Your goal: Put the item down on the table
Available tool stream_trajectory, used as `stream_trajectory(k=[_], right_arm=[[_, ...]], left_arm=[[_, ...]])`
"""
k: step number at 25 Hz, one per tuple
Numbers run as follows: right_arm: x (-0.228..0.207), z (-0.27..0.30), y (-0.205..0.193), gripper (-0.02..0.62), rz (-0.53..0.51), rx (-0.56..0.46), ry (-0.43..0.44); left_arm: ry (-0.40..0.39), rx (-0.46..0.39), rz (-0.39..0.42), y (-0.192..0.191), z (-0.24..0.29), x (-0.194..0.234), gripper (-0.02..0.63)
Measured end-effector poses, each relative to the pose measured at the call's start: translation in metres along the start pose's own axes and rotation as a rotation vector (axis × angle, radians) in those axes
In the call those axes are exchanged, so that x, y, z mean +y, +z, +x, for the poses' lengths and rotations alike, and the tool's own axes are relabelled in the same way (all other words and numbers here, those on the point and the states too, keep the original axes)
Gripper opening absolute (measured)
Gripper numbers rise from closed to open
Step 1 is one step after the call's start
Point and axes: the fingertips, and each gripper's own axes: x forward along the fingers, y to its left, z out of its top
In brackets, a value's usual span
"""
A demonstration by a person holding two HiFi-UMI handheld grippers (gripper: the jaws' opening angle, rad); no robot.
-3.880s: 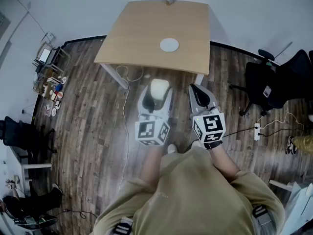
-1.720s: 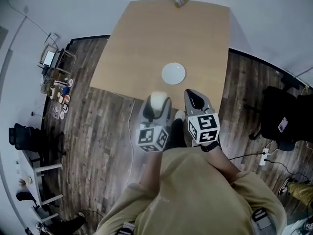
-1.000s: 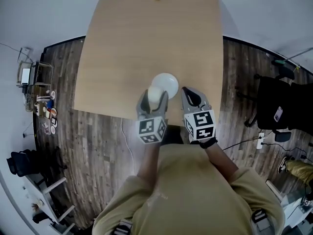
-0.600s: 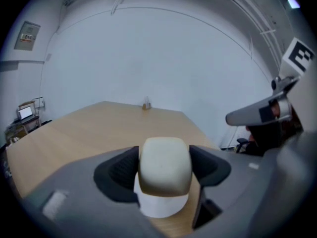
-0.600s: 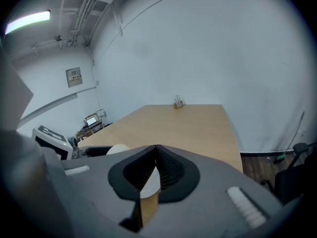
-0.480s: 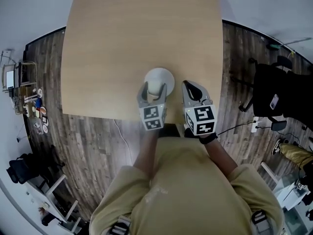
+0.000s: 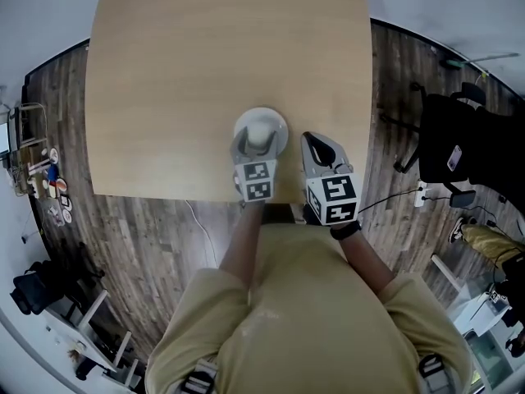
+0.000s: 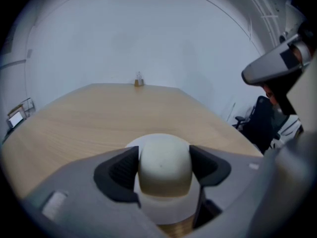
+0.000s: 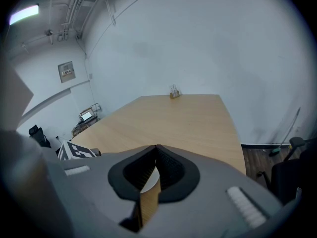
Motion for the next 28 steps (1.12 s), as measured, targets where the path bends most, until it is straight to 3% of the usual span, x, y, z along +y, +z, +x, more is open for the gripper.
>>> stream_trajectory(k=[8,11,16,20,24,28], right_arm=[[0.003,0.002,-0.002,0.006,-0.006,0.01,0.005],[0.003,-0.003,-0.001,0.006,-0.02,0.008,0.009],[0.007,-0.022,0.008,0.006,-0.058,-0.024,0.024],[0.011,-0.041,0.026,0.006,-0.101,-0.084,0.038],[0.014,-0.062,0.048,0.006,-0.115,-0.157,0.038],[0.017,-0.09,0.066,0.006,-0.114,-0.238,0.045]], left_arm=[[0.015,0.053,0.054,-0.015,0.014,0.0,0.319],[0.026,0.05,0.04,-0.016,0.014,0.0,0.319],[0.033,-0.043,0.02,0.007,-0.006,-0.002,0.327],[0.063,-0.146,0.001,0.045,-0.036,-0.003,0.324],[0.035,-0.241,0.005,0.087,-0.075,-0.015,0.313],[0.023,-0.341,0.002,0.118,-0.122,-0.031,0.258]])
